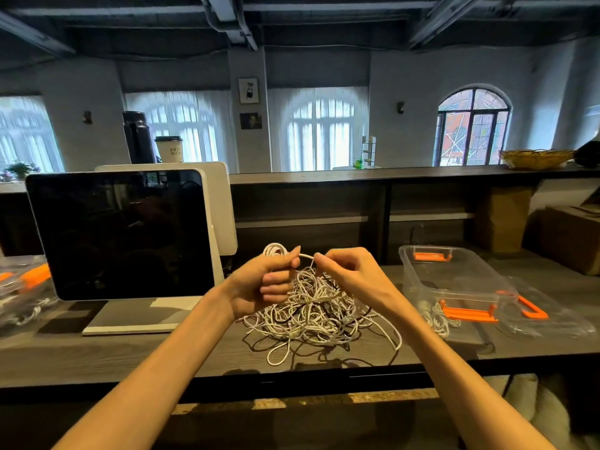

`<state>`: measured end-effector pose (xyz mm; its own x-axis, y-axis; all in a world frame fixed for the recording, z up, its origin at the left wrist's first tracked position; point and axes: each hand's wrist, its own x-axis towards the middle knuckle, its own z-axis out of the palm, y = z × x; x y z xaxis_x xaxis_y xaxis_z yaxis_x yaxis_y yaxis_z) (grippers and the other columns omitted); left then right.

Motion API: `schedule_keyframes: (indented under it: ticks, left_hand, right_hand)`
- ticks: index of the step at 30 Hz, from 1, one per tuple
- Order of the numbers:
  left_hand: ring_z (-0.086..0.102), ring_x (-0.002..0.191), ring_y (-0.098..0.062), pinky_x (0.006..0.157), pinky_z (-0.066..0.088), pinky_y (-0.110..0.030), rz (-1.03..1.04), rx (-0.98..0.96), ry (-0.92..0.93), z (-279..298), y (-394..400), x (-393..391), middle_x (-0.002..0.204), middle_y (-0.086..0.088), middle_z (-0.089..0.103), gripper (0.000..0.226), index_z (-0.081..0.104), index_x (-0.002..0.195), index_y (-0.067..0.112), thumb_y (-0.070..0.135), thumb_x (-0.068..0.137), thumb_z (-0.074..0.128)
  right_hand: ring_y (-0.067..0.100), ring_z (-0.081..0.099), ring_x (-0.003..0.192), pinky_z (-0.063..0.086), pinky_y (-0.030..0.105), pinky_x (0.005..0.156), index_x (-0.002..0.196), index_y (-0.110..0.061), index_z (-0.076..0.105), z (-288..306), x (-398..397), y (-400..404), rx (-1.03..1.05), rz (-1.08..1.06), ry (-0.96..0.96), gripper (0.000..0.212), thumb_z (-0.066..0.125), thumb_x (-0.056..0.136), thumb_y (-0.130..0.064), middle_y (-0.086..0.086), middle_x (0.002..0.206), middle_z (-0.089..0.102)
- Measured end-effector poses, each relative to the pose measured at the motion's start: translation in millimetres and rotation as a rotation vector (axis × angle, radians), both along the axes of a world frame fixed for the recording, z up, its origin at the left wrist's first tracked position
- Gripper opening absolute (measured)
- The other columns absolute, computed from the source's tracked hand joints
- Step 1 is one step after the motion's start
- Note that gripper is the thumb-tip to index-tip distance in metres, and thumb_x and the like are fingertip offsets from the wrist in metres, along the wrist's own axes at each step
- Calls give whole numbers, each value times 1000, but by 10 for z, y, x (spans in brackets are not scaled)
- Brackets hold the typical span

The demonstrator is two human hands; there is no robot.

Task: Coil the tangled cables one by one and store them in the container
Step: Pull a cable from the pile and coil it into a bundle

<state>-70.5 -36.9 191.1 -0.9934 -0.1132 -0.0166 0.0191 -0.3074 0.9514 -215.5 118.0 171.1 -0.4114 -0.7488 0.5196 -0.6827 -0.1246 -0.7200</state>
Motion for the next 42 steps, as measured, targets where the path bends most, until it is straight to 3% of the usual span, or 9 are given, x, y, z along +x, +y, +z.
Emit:
schedule_keyframes:
  ticks: [3, 7, 16, 23, 27, 30, 34, 39, 42]
  left_hand:
    - [33, 37, -6, 38, 22, -15, 76, 152, 63, -23, 28, -88, 46, 5, 35, 32, 53, 75, 13, 31, 101, 53]
    - [36, 43, -8, 43, 26, -16, 224, -83, 50, -98, 162, -157, 52, 3, 38, 37, 56, 69, 16, 37, 98, 61]
    - [44, 45, -11, 59, 43, -25, 403, -276, 66, -136, 345, -184, 46, 1, 42, 55, 53, 51, 19, 54, 94, 57]
    - [47, 49, -12, 50, 40, -21, 765, -276, 197, 31, 176, -141, 53, -1, 48, 52, 57, 71, 15, 58, 98, 47]
    - [73, 89, -22, 80, 61, -39, 711, 88, 255, 226, 111, -135, 77, -7, 68, 38, 55, 86, 13, 48, 99, 53]
    - [63, 55, -13, 63, 57, -27, 590, 219, 279, 232, 108, -114, 59, -3, 55, 38, 51, 83, 14, 47, 100, 51]
    - [37, 40, -6, 40, 30, -15, 644, -73, 212, 186, 54, -112, 54, 1, 45, 40, 50, 77, 16, 49, 101, 51]
    - [72, 63, -21, 57, 57, -25, 701, -414, 95, 120, 105, -158, 74, -12, 73, 47, 63, 79, 5, 47, 100, 54]
    - [66, 58, -20, 54, 54, -23, 609, -528, 41, 93, 191, -169, 62, -5, 67, 53, 57, 78, 8, 56, 98, 50]
  right_hand:
    - [9, 47, 53, 40, 29, 52, 78, -18, 67, -41, 94, -67, 16, -20, -19, 39, 53, 105, -42, -4, 58, 54]
    - [12, 52, 57, 47, 46, 61, 84, -20, 60, -107, 199, -164, 71, -120, 199, 34, 44, 109, -36, 2, 67, 62]
    - [16, 64, 65, 57, 40, 67, 102, -19, 67, -10, 395, -168, 114, -314, 555, 33, 39, 106, -34, 0, 75, 68]
    - [1, 65, 65, 46, 14, 60, 84, -19, 65, -146, 301, -48, 118, 42, -15, 35, 49, 107, -40, -7, 71, 65]
    - [5, 65, 67, 47, 19, 66, 85, -18, 65, -289, 207, -2, 133, 85, -137, 40, 45, 106, -46, -6, 71, 64]
    - [8, 59, 60, 49, 25, 60, 87, -17, 68, -296, 179, -29, 119, 68, -140, 36, 52, 104, -44, -6, 67, 61]
    - [8, 68, 75, 56, 25, 64, 94, -22, 76, -236, 161, -36, 29, -11, 4, 27, 61, 100, -43, -6, 83, 72]
    - [5, 57, 57, 41, 18, 55, 99, -29, 80, -32, 234, -68, 20, 14, 274, 18, 66, 98, -41, -13, 68, 67]
    - [9, 62, 58, 51, 31, 55, 103, -32, 80, 48, 256, -125, -23, -8, 326, 24, 64, 96, -48, -14, 69, 70]
